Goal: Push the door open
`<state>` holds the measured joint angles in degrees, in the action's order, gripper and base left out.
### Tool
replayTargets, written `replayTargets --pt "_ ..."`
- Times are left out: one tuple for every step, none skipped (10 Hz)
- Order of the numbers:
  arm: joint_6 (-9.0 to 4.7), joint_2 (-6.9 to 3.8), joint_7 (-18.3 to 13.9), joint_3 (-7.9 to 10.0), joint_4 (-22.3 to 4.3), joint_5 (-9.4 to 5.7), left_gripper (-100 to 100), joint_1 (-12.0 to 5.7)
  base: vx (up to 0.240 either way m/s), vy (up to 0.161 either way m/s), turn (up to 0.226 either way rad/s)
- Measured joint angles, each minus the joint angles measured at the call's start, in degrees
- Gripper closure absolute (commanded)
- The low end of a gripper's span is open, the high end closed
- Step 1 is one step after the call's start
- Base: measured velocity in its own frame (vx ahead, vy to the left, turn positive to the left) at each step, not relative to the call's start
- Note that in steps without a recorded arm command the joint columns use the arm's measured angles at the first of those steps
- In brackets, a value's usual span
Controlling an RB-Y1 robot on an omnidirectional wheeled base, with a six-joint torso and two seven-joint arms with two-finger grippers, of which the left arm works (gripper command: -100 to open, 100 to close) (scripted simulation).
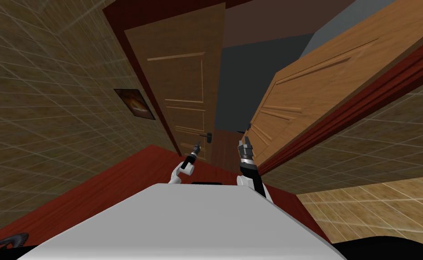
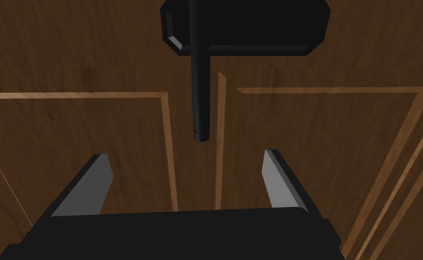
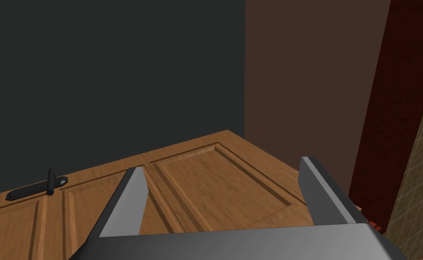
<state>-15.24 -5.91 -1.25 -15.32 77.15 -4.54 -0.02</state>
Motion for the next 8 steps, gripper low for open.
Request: replayTargets --pt "-0.08 0.06 0.0 0.17 -0.3 0.02 -100 -0.11 0.178 -0.026 -0.027" --pt "-0.19 0.09 0.1 0.3 -0.6 0.02 -100 -0.26 0.207 -0.047 -0.022" --pt "-0.27 0.16 0.1 0.46 -0.9 0.03 -100 -0.43 0.199 -0.088 -0.027" --pt "-0.42 0.23 0.1 0.65 -1.3 0.04 -100 -0.65 0.188 -0.103 -0.028" --pt "-0.53 0.35 0.1 0.86 -1.7 0.05 -100 -0.88 0.191 -0.05 -0.023" --pt "-0.69 0.48 0.2 1.05 -2.1 0.06 -100 -1.08 0.204 -0.019 -0.029" --pt "-0.84 0.61 0.2 1.27 -2.6 0.07 -100 -1.34 0.225 -0.043 -0.038" --pt "-1.04 0.72 0.2 1.47 -3.1 0.07 -100 -1.59 0.198 -0.067 -0.026"
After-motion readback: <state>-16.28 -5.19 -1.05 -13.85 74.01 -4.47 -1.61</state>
